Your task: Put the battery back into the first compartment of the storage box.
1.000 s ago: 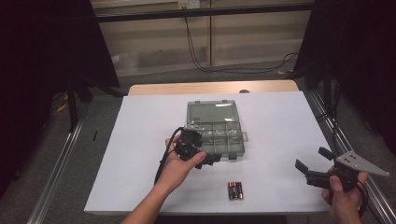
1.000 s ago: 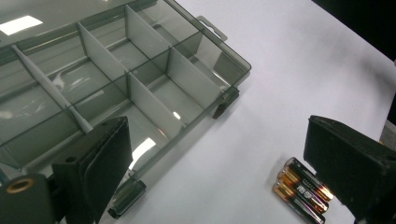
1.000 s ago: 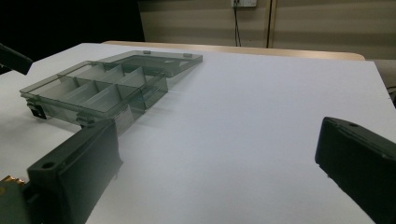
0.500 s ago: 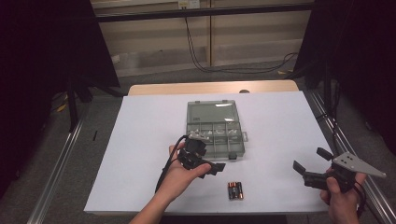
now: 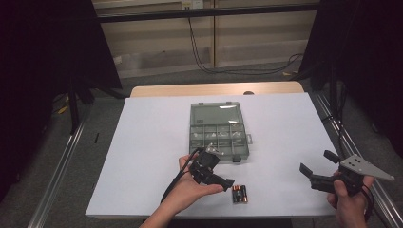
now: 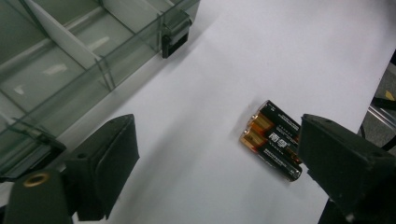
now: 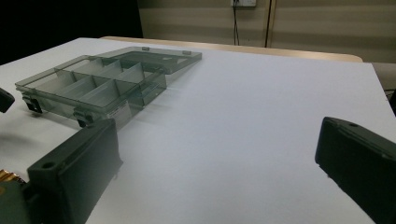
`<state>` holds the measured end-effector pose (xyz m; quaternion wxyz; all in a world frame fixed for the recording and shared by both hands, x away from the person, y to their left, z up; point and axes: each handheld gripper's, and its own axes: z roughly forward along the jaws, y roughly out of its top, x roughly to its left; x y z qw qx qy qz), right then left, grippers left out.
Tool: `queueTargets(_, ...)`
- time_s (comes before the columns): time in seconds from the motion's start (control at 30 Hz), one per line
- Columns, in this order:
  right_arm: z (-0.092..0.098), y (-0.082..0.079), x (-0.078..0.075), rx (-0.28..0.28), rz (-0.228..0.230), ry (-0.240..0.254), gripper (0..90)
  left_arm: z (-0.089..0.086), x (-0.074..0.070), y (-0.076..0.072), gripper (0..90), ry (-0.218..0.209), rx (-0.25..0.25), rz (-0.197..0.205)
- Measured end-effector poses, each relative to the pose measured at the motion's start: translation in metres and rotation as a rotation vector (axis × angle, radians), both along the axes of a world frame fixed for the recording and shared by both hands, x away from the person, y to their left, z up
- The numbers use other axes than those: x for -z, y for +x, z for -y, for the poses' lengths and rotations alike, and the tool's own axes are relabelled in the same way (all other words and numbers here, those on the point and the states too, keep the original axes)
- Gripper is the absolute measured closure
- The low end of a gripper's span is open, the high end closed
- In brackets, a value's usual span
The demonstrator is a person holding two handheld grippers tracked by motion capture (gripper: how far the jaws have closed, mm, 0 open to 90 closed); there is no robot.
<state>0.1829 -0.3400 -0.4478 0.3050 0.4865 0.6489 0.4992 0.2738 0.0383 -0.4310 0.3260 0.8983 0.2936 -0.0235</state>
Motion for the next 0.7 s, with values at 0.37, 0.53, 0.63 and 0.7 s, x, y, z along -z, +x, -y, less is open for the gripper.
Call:
queueTargets(0.37, 0.002, 0.0, 0.001, 0.008, -0.006, -0.002, 0.0, 0.007, 0.01, -0.011, 26.1, 0.012, 0.005, -0.001)
queueTargets(0.53, 0.002, 0.001, 0.003, 0.011, -0.011, -0.004, 0.0, 0.011, 0.011, -0.016, 28.7, 0.041, 0.032, 0.007)
queueTargets(0.63, 0.002, 0.001, 0.003, 0.012, -0.008, -0.006, 0.0, 0.015, 0.014, -0.02, 32.0, 0.041, 0.026, 0.0)
queueTargets(0.7, 0.002, 0.001, 0.003, 0.012, -0.008, -0.006, 0.0, 0.017, 0.016, -0.022, 33.3, 0.047, 0.038, -0.006)
